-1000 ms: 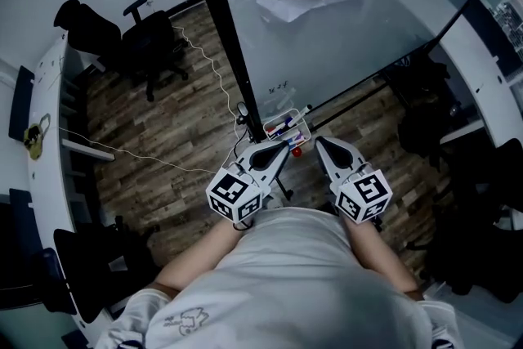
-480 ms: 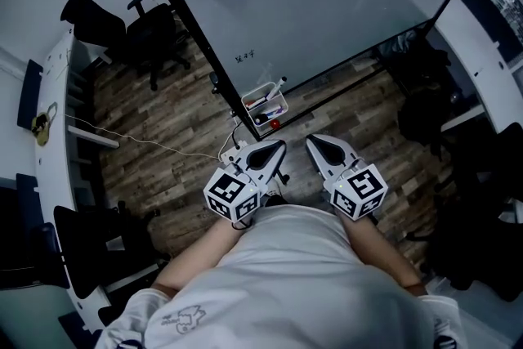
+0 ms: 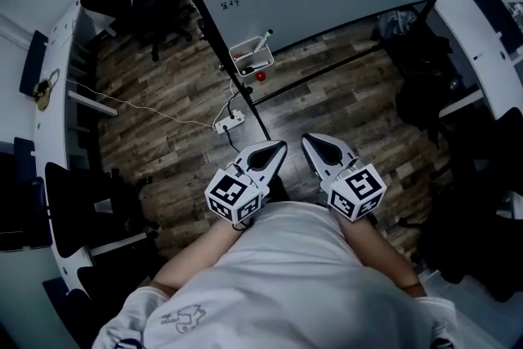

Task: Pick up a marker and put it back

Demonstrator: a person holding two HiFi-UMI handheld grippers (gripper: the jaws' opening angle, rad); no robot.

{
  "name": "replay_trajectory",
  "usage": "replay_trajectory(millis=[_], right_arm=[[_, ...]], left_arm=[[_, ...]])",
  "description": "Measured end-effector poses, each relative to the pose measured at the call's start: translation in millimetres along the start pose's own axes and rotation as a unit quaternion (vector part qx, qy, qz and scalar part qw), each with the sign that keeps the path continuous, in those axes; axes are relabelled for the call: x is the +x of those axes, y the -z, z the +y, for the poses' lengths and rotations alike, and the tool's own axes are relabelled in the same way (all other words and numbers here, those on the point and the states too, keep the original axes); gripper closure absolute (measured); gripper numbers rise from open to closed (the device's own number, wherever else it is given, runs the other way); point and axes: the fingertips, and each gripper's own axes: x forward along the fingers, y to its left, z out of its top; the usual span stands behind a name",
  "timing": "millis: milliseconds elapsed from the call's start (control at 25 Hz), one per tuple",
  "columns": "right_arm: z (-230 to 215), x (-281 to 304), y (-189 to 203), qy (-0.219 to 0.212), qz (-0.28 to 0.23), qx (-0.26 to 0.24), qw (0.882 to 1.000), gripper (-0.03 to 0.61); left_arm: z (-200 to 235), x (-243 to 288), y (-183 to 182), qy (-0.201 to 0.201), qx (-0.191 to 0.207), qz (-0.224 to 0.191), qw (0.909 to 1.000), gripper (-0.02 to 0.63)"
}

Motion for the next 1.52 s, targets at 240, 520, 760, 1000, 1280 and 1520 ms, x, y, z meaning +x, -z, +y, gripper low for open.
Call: replay_trajectory(millis=[240,520,760,1000,1280,1520], right_arm=[[23.2,-42.6,9.0,-0.002,-0.006,0.01,1.0,0.569],[59.9,-53.6,18.6,-0.022,0.0,0.007,1.0,0.569],[100.6,-48.5,26.2,-0.024,0.001,-0.009,1.0,0.569],[149.1,-35.3,28.5,-0.021,-0.011,-0.026,0.999,0.569],[195.4,-24.2,24.2,0.0,-0.035,-0.035,0.999,0.569],[235.9,-13.5,29.1,0.015,-0.041,-0.044,0.998,0.569]], left_arm=[[-43.5,-23.7,12.3,-0.012,-0.009,0.0,0.9999,0.609],[-63.7,-55.3,10.3,-0.024,0.016,-0.023,0.9993,0.609],[-56.4,-94.8,16.6,-0.031,0.007,-0.035,0.9989,0.609],[-45.4,-141.8,11.7,-0.023,0.011,-0.045,0.9986,0.609],[-33.9,-193.1,4.7,-0.006,0.024,-0.053,0.9983,0.609],[-25.7,-229.1,2.2,0.011,0.031,-0.059,0.9977,0.609]])
